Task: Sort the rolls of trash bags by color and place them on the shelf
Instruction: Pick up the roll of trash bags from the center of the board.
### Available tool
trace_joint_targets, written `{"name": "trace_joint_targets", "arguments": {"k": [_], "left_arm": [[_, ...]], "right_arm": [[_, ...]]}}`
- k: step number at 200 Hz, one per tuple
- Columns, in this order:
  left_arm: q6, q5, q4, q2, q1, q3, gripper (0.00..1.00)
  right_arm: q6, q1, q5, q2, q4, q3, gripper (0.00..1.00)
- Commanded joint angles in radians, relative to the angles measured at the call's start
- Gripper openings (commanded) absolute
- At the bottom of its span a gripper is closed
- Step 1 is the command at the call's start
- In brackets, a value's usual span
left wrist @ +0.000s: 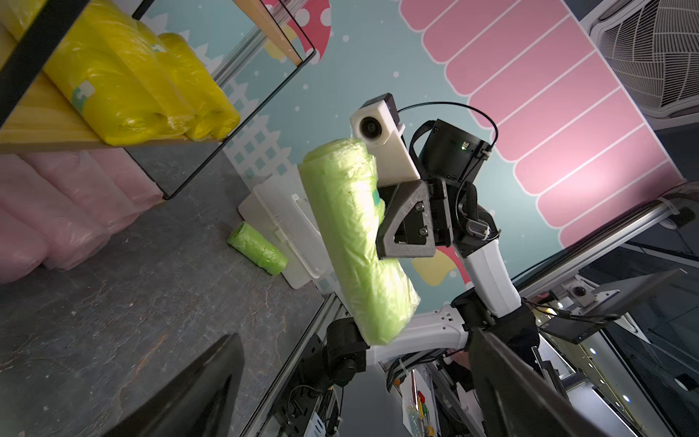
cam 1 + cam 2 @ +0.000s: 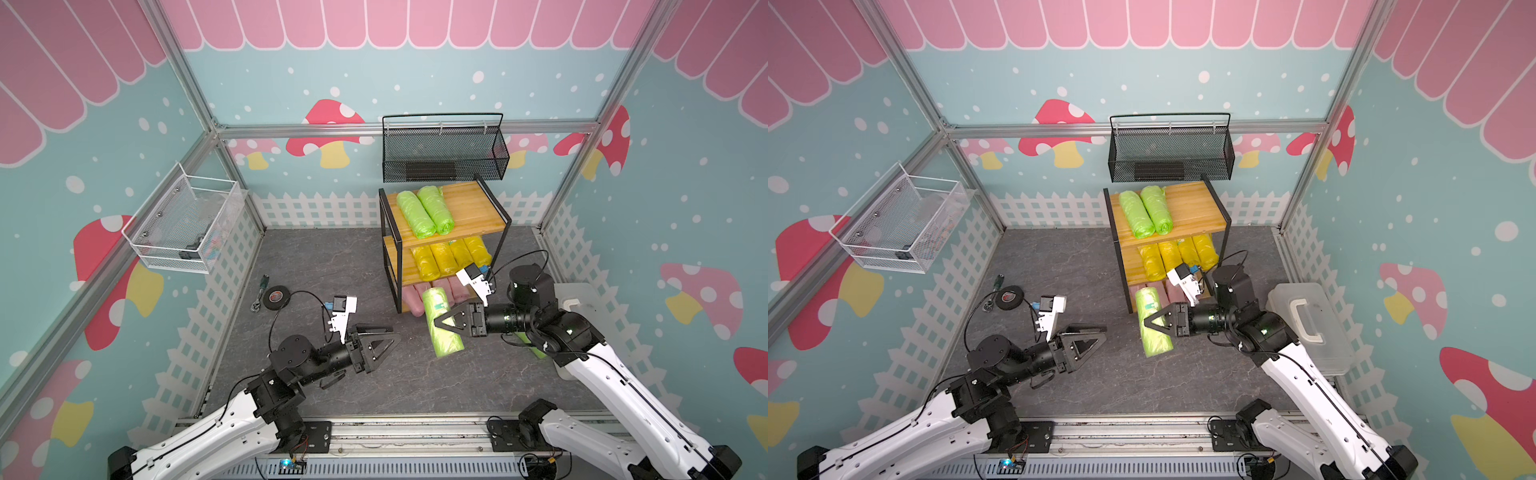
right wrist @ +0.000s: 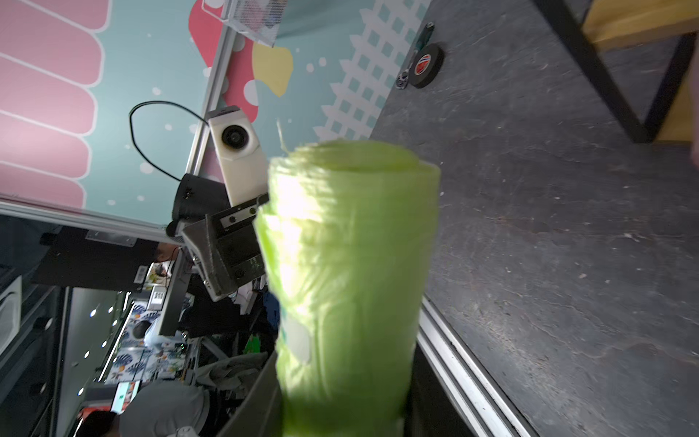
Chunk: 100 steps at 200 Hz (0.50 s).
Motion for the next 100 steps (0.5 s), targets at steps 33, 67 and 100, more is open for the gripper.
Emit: {"name": "trace_joint_targets", "arguments": {"k": [33,67,100], "left_arm": [[0.017,0.039,0.089,0.059,0.002,0.057,0.98],[0.003,0.068,0.119,0.091,0.002,0.072,0.96],[0.002,0.064,0.126,0.081,0.002,0.062,0.92]], "right_arm": [[0.017,0.175,-0.063,0.057,0.132,0.054,0.0],[-0.001,0.217,-0.053,0.085,0.137,0.082,0.0],[-0.001,0.238,-0.066,0.099,0.149,0.094,0.0]]}}
